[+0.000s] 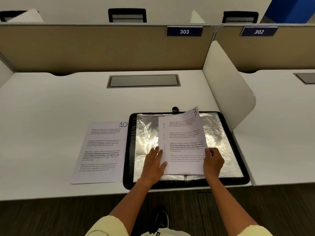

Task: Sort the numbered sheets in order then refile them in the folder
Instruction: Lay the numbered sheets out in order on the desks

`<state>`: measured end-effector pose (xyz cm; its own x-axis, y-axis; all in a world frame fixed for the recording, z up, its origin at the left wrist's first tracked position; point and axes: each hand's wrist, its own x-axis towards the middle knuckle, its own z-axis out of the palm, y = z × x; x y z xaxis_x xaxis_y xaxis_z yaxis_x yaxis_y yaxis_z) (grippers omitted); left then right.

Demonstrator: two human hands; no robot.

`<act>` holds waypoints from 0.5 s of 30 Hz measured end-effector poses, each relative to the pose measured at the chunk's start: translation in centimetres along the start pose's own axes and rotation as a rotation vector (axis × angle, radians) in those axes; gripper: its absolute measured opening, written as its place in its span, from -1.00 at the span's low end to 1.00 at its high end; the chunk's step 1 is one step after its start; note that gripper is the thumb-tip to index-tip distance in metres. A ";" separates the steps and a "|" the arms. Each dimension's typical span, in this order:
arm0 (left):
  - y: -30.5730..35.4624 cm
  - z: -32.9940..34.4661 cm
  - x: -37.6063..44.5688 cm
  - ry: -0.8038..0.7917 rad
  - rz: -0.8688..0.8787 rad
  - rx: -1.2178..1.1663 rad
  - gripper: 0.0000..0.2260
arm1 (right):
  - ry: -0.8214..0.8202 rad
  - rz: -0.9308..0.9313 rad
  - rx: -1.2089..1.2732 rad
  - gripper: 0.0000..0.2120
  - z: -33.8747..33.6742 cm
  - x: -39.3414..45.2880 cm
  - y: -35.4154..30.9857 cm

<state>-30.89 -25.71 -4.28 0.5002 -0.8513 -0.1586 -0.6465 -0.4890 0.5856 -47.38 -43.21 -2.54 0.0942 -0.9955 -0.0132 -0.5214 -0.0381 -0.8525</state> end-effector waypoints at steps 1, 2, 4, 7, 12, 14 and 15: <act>-0.1 -0.1 0.0 0.044 -0.006 -0.047 -0.46 | -0.002 -0.007 0.038 -0.88 0.0 -0.2 -0.3; -0.1 -0.3 0.0 0.086 -0.017 -0.098 -0.47 | -0.001 -0.014 0.077 -0.87 0.1 -0.3 -0.7; -0.2 -0.8 -0.1 0.148 -0.055 -0.220 -0.49 | 0.016 -0.014 0.134 -0.84 0.4 -0.5 -1.3; -0.4 -1.9 -0.1 0.199 -0.164 -0.456 -0.48 | 0.047 0.010 0.189 -0.82 1.5 -0.9 -2.8; -1.6 -4.9 -0.3 0.265 -0.319 -0.771 -0.47 | 0.025 0.008 0.267 -0.86 4.3 -2.7 -6.0; -2.8 -6.3 -0.9 0.287 -0.322 -0.872 -0.58 | 0.006 0.026 0.297 -0.87 5.8 -3.7 -7.3; -3.5 -7.2 -1.4 0.293 -0.323 -0.931 -0.62 | -0.003 0.037 0.309 -0.86 6.6 -4.2 -7.9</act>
<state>-25.19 -21.45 -0.43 0.7728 -0.5643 -0.2904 0.1843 -0.2384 0.9535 -38.08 -38.12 0.81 0.0822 -0.9954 -0.0482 -0.2424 0.0270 -0.9698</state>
